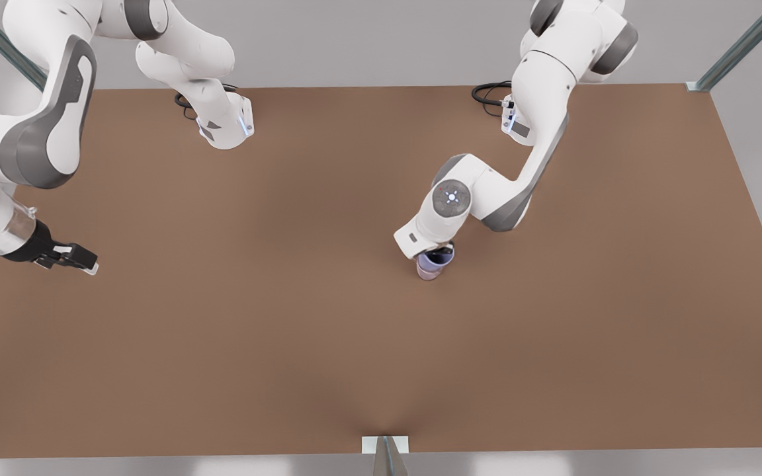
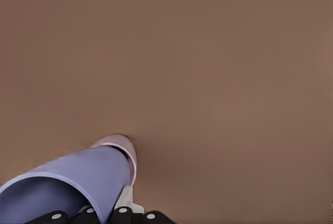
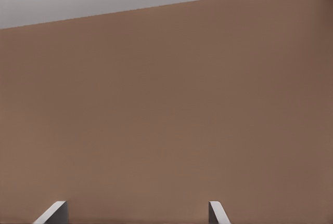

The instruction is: Stack the cups, with the pink cup at the bottom and the purple cup at the top

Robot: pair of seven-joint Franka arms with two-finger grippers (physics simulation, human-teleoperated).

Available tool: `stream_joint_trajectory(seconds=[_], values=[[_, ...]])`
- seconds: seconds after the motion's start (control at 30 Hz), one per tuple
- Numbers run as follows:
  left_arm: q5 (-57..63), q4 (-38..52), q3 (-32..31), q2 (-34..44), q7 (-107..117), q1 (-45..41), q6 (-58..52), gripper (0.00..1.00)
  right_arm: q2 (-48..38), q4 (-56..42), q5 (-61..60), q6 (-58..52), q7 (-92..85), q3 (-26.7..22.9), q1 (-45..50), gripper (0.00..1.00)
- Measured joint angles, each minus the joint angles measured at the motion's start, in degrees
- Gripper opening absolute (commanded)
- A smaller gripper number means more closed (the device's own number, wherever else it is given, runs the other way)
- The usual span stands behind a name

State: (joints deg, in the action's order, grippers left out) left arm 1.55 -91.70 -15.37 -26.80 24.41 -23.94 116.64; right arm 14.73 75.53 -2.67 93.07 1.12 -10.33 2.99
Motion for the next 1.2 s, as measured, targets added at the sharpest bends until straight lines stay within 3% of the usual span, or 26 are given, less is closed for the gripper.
stream_joint_trajectory(seconds=[1.17,1.2], values=[[2.9,-0.5,0.4,-3.6,11.7,-1.1,0.7,0.21,0.2,-0.1,-0.3,0.7,-5.4,0.1,0.2,1.00],[2.9,-0.5,0.4,-3.6,11.8,-1.1,0.7,0.27,0.2,-0.1,-0.3,0.7,-5.4,0.1,0.2,1.00]])
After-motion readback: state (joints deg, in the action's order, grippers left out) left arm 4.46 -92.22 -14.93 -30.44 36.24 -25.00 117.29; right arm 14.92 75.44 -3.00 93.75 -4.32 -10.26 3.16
